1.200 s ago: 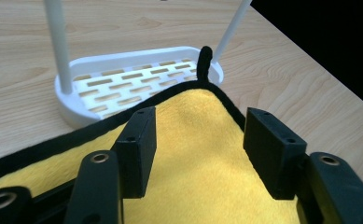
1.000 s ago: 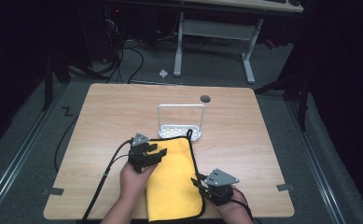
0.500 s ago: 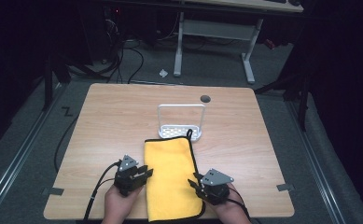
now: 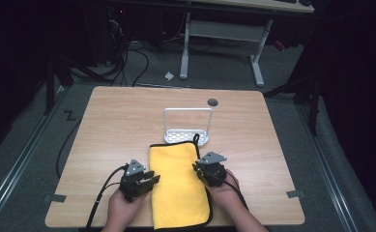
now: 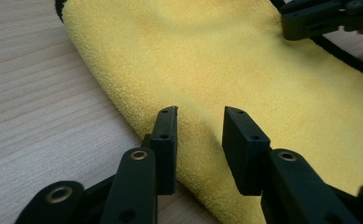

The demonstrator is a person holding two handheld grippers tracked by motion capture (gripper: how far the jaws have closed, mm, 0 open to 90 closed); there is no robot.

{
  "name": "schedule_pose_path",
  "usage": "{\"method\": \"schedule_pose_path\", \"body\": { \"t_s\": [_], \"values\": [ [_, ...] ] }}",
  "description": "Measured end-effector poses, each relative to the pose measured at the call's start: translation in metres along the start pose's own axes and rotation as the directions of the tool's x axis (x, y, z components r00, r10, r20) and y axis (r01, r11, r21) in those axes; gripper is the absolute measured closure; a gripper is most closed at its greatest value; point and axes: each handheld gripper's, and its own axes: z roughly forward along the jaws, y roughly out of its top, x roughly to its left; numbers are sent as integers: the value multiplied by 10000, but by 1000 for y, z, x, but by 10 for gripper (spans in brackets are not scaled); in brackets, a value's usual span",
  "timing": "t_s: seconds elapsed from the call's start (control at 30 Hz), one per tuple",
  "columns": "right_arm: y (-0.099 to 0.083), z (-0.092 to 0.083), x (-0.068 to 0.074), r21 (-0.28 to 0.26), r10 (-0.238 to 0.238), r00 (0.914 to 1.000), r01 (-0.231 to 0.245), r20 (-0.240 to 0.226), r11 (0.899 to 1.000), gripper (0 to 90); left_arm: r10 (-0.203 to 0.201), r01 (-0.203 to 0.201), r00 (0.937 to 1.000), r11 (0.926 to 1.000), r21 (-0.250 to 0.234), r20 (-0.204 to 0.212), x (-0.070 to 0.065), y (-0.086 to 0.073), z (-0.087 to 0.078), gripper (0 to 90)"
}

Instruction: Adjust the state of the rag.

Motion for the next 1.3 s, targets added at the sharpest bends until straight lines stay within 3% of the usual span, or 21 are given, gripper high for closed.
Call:
{"method": "schedule_pose_path", "body": {
  "t_s": [0.1, 0.23, 0.53, 0.6, 0.77, 0.9, 1.07, 1.3],
  "values": [
    [-1, 8, -4, 193, 46, 10000, -45, -55, 9998, 800, 128, -128, 9999, 9997, 184, -47, 0, -1, 3, 658],
    [-4, 4, -5, 229, 63, 9998, -59, -165, 9997, 791, 74, -78, 9998, 9997, 237, 169, 0, -2, 3, 647],
    [-35, -27, -5, 85, 153, 9976, -147, -677, 9999, 779, 222, -256, 9955, 9990, 361, 926, -13, -5, 6, 617],
    [-43, -36, -6, 120, 139, 9965, -130, -826, 9998, 770, 193, -263, 9908, 9984, 507, 1343, -19, -8, 3, 610],
    [-55, -49, -2, 144, 0, 9944, 15, -1059, 9999, 752, 285, -400, 9860, 9969, 672, 1641, -29, -14, -3, 614],
    [-57, -51, 0, 122, -57, 9947, 70, -1030, 9999, 750, 450, -567, 9857, 9961, 680, 1621, -31, -15, -4, 616],
    [-56, -50, 1, 158, -19, 9945, 35, -1049, 9999, 749, 360, -459, 9876, 9970, 617, 1531, -27, -13, -6, 611],
    [-56, -50, -1, 147, -9, 9930, 27, -1184, 9999, 747, -112, 116, 9957, 9999, -42, 922, -6, -8, -11, 466]
  ]
}}
